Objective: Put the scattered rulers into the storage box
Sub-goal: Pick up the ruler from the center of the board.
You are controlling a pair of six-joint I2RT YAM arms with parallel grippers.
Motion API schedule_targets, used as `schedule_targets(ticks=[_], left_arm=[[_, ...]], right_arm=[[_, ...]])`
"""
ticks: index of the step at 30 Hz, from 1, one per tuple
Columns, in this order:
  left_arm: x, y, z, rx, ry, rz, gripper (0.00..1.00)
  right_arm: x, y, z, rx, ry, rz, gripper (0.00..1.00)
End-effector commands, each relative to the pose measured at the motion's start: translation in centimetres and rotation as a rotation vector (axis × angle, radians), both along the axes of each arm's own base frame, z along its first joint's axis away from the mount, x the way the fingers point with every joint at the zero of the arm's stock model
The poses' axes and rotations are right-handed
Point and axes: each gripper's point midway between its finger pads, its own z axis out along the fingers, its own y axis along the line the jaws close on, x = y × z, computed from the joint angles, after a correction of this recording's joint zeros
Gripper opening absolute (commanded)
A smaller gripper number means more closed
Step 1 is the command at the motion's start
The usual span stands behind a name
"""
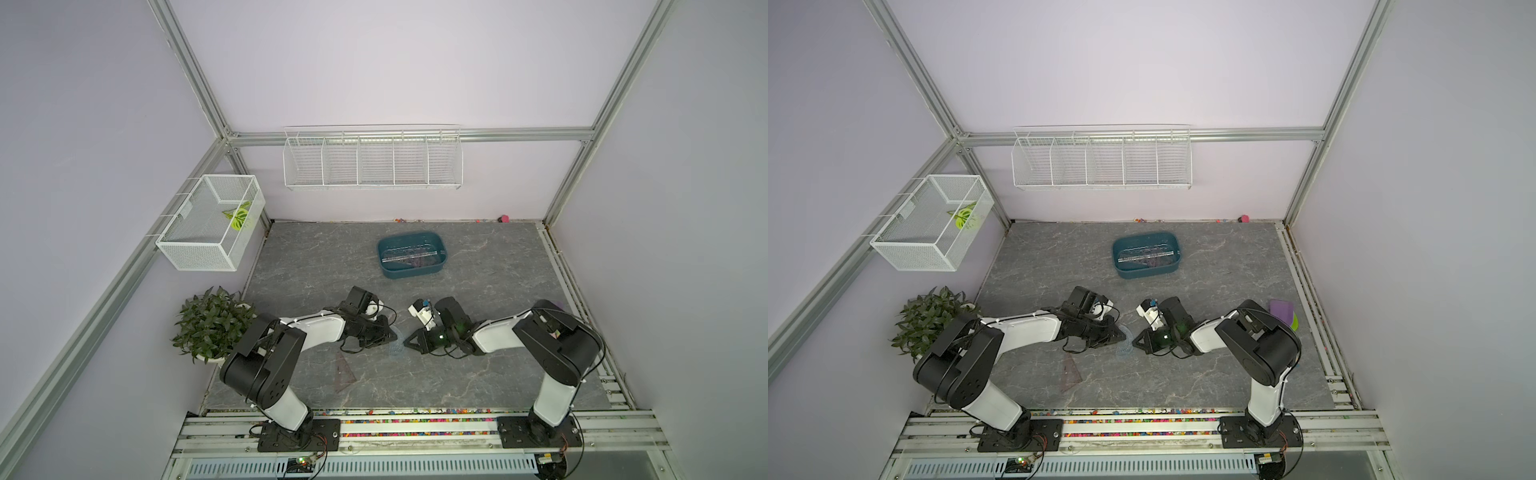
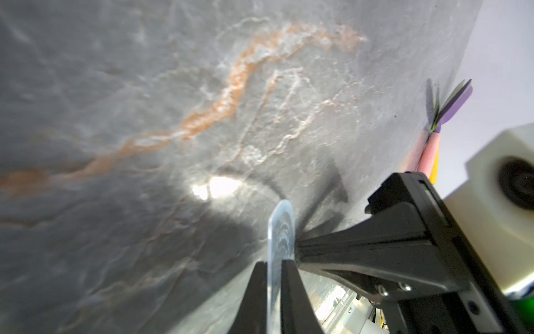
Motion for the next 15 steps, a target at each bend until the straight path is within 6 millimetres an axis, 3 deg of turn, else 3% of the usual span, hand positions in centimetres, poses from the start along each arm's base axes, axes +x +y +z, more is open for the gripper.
schedule_targets(ticks=[1, 4, 9, 12, 15], left_arm=[[-4.4, 4.6, -3.7, 0.264, 0.162, 0.018, 0.0], [-1.4, 3.3, 0.6, 0.233, 0.05, 0.032, 0.0], [7.4, 0.3, 8.5, 0.139, -0.153, 0.089, 0.0], [13.0, -1.5, 11.4, 0.117, -0.219, 0.103, 0.0], [17.9, -3.3, 12.9, 0.126, -0.272, 0.111, 0.0]], right_arm=[[-1.7, -2.9, -2.3, -0.135, 0.097, -0.026, 0.05], [0.1, -4.5, 1.0, -0.096, 0.041, -0.075, 0.05], [1.9, -6.8, 4.1, -0.068, -0.02, -0.133, 0.06], [2.4, -7.1, 4.7, -0.042, -0.019, -0.146, 0.05], [3.1, -7.3, 5.2, -0.012, -0.014, -0.157, 0.05]])
